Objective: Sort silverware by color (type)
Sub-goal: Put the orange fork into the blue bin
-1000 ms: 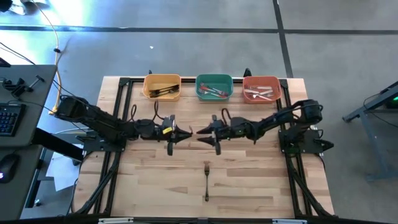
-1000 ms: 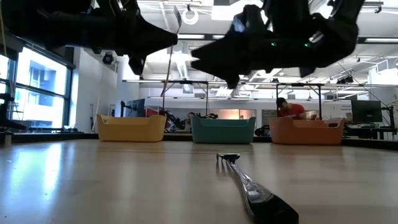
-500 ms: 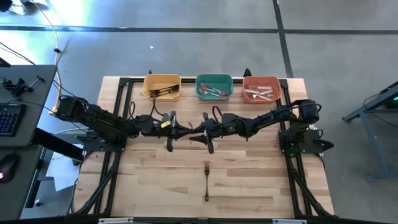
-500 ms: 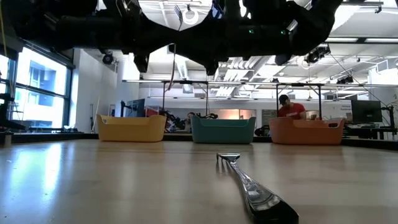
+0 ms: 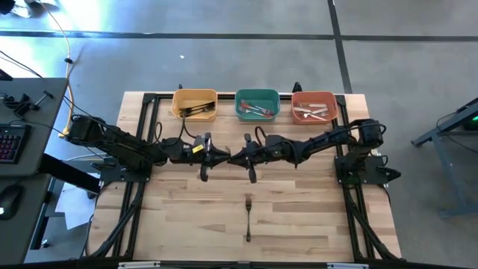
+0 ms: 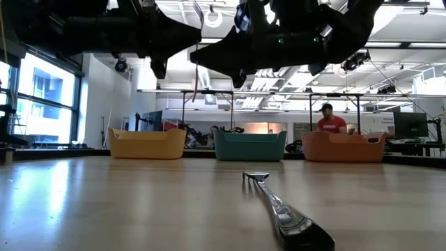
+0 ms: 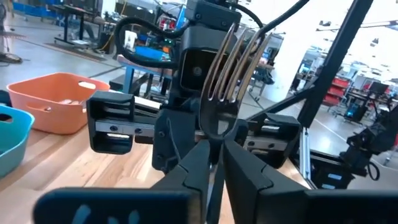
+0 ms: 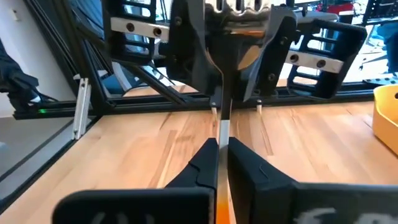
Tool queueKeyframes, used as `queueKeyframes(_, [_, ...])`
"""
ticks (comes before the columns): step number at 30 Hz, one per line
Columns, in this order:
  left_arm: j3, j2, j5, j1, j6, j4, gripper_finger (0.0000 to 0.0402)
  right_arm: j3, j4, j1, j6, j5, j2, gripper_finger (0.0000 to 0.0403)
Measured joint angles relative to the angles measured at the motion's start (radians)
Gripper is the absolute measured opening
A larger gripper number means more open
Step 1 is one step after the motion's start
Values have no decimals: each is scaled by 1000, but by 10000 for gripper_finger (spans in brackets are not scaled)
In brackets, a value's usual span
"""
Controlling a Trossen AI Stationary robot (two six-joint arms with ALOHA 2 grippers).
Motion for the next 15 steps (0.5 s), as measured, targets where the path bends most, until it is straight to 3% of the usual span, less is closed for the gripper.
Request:
queueKeyframes(8, [1,0,-11,16,29,-9,81,-1,-68,-54,-11,-10,-30,1])
queueKeyframes(15, [1,0,-23,77,35,-71,82,-2,-212,-141,-36,-19,-93,0])
